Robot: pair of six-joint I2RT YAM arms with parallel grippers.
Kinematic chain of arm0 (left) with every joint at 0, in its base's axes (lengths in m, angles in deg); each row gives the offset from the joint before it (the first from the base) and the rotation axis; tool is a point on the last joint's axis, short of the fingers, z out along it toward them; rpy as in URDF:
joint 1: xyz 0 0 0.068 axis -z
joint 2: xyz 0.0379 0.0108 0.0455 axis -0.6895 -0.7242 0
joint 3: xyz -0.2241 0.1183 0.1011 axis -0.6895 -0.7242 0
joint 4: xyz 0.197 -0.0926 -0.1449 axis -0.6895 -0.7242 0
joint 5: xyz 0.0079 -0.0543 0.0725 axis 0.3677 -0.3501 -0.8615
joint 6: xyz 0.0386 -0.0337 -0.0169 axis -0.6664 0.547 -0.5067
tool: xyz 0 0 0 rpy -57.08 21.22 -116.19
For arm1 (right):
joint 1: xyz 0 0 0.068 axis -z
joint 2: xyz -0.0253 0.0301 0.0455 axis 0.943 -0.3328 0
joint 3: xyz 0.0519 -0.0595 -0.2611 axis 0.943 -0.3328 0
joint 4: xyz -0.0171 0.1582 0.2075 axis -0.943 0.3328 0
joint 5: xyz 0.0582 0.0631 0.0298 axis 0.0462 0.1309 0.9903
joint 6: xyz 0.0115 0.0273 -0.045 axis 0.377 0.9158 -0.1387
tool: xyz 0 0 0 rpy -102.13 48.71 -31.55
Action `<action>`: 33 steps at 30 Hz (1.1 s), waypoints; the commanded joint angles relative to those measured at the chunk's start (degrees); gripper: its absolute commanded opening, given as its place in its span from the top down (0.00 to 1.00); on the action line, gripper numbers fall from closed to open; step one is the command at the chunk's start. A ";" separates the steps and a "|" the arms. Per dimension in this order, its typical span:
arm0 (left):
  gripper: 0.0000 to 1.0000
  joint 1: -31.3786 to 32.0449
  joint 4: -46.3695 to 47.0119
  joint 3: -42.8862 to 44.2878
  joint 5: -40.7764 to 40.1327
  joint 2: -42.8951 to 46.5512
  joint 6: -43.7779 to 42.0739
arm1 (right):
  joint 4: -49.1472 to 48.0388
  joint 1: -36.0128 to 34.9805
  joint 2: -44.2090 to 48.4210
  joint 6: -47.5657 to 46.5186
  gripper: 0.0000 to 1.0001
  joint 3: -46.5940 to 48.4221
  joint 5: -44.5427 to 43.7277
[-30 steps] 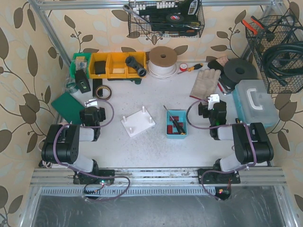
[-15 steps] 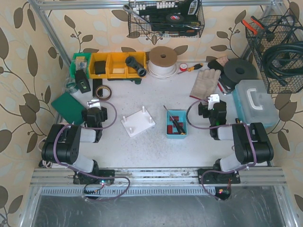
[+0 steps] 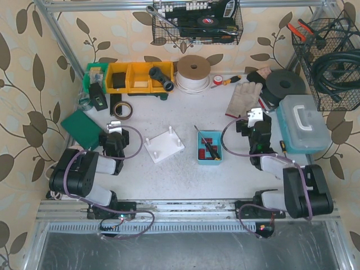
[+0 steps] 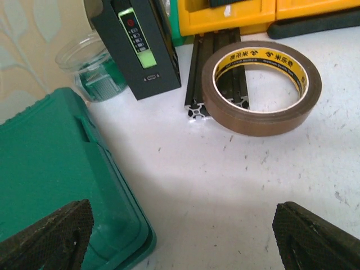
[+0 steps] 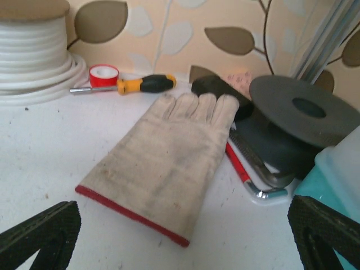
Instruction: Install the large spring
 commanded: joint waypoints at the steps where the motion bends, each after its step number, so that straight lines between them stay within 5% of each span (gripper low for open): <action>1: 0.10 0.82 4.45 -0.39 -2.80 3.18 -1.47 | 6.27 -1.34 3.73 -0.86 0.00 2.24 -3.35; 3: 0.10 4.67 -2.58 4.44 -15.99 7.02 -2.65 | 8.63 -1.38 5.41 0.41 0.00 3.54 -2.36; 7: 0.11 4.65 -34.85 15.45 -17.12 14.32 7.89 | 20.25 -1.91 11.25 0.75 0.00 8.38 -0.37; 9: 0.10 4.70 -49.56 20.79 -20.15 16.34 18.42 | 29.50 -2.28 16.61 3.25 0.00 12.47 -1.80; 11: 0.10 4.99 -73.26 28.90 -25.19 17.05 42.32 | 35.83 -2.21 21.89 8.46 0.00 16.19 -0.89; 13: 0.10 4.99 -87.04 36.35 -22.73 16.25 48.79 | 41.51 -2.17 24.82 16.48 0.00 19.13 -1.71; 15: 0.10 4.99 -90.95 41.17 -15.42 15.40 41.99 | 54.55 -1.59 25.36 31.70 0.01 23.04 -9.94; 19: 0.10 5.17 -99.87 46.37 -7.49 16.04 40.63 | 55.96 1.99 24.30 30.84 0.01 23.86 9.49; 24: 0.10 5.44 -88.03 35.97 21.22 26.51 35.94 | 64.79 1.15 22.77 26.99 0.09 26.17 28.17; 27: 0.05 12.38 -89.14 32.97 20.82 27.93 42.97 | 71.07 -0.83 20.97 25.04 0.16 26.57 32.26; 33: 0.05 34.07 -86.50 28.39 7.85 31.49 53.70 | 80.93 -9.80 19.18 22.15 0.19 28.98 31.63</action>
